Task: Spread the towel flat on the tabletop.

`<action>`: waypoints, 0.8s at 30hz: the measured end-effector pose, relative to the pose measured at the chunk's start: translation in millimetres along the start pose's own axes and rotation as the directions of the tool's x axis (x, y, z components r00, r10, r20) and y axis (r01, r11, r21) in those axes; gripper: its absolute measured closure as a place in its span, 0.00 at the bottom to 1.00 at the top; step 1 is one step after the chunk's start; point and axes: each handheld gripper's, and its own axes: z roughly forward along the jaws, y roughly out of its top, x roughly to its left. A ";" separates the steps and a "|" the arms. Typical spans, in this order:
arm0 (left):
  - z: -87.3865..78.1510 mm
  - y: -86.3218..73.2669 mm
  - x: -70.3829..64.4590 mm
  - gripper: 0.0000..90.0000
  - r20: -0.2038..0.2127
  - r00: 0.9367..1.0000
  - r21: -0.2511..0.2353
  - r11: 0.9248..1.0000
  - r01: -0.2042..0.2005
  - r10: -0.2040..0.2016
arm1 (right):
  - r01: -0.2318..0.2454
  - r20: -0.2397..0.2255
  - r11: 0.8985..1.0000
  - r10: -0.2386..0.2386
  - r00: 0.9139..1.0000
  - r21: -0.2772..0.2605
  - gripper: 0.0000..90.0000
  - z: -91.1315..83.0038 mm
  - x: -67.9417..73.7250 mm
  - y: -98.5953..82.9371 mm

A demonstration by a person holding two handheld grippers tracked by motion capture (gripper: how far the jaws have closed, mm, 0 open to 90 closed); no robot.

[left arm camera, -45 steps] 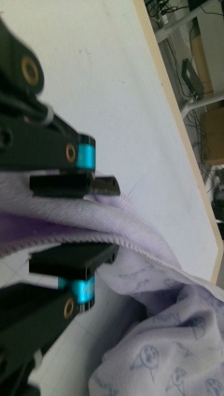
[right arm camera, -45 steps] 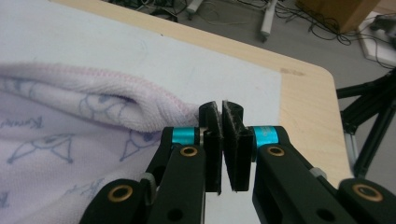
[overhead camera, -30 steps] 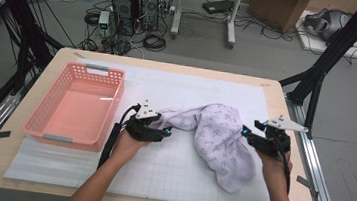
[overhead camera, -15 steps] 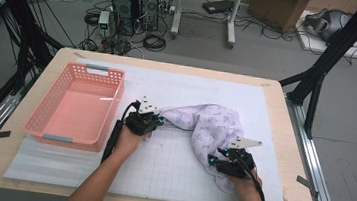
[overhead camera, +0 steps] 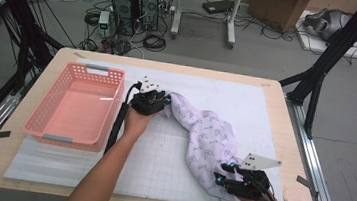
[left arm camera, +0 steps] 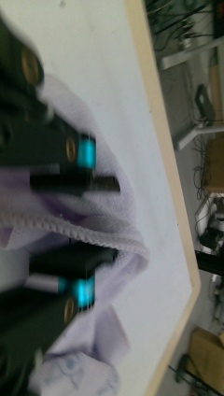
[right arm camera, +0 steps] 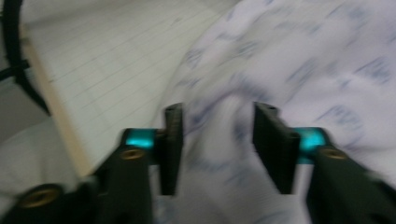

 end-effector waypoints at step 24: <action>-61.8 -31.4 -27.2 0.45 0.144 0.989 -0.090 0.995 -0.031 0.044 | 0.143 0.182 0.990 -0.138 0.974 -0.016 0.57 64.7 -82.7 106.0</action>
